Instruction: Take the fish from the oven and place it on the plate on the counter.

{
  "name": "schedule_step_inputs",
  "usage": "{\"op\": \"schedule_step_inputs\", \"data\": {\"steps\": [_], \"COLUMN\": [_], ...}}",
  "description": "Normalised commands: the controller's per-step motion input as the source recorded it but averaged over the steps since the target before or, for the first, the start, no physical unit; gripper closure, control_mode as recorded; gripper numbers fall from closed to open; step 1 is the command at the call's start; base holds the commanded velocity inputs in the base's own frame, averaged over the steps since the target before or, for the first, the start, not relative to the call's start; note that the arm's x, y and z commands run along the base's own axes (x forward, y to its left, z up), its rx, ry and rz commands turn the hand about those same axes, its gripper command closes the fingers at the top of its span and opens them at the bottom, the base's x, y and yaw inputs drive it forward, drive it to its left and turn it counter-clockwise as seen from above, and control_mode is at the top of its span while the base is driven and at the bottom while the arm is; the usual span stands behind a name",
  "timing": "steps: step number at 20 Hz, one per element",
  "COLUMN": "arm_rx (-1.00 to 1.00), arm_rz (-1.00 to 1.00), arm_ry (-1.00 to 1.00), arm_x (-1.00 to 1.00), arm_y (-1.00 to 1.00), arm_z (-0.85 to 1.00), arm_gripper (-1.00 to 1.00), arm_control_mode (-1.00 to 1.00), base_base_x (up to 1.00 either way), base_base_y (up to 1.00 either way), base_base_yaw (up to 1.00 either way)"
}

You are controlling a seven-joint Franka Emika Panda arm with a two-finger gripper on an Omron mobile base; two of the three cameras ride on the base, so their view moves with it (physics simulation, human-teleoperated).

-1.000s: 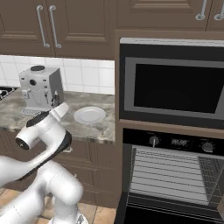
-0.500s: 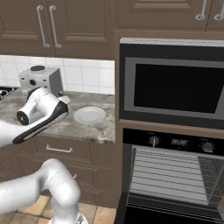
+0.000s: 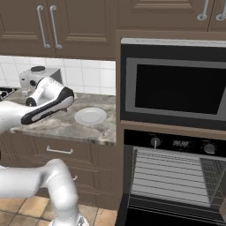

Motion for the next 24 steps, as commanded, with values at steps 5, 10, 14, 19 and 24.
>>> {"op": "schedule_step_inputs", "data": {"steps": [5, 10, 14, 19, 24], "arm_rx": [0.0, 0.0, 0.01, 0.01, 0.0], "arm_rz": [0.0, 0.0, 0.0, 0.0, 0.0], "arm_ry": [0.19, 0.11, 0.07, 0.2, 0.19], "arm_x": [0.27, 0.4, 0.34, 0.37, 0.42], "arm_y": [-0.01, -0.03, -0.17, -0.1, -0.03], "arm_z": [-0.42, -0.25, -0.18, -0.38, -0.37], "arm_gripper": [1.0, 1.0, 1.0, 1.0, 1.0], "arm_control_mode": [-1.0, -1.0, -1.0, -1.0, -1.0], "base_base_x": [0.0, 0.0, 0.0, 0.0, 0.0], "base_base_y": [0.0, 0.0, 0.0, 0.0, 0.0], "base_base_yaw": [0.0, 0.0, 0.0, 0.0, 0.0]}}
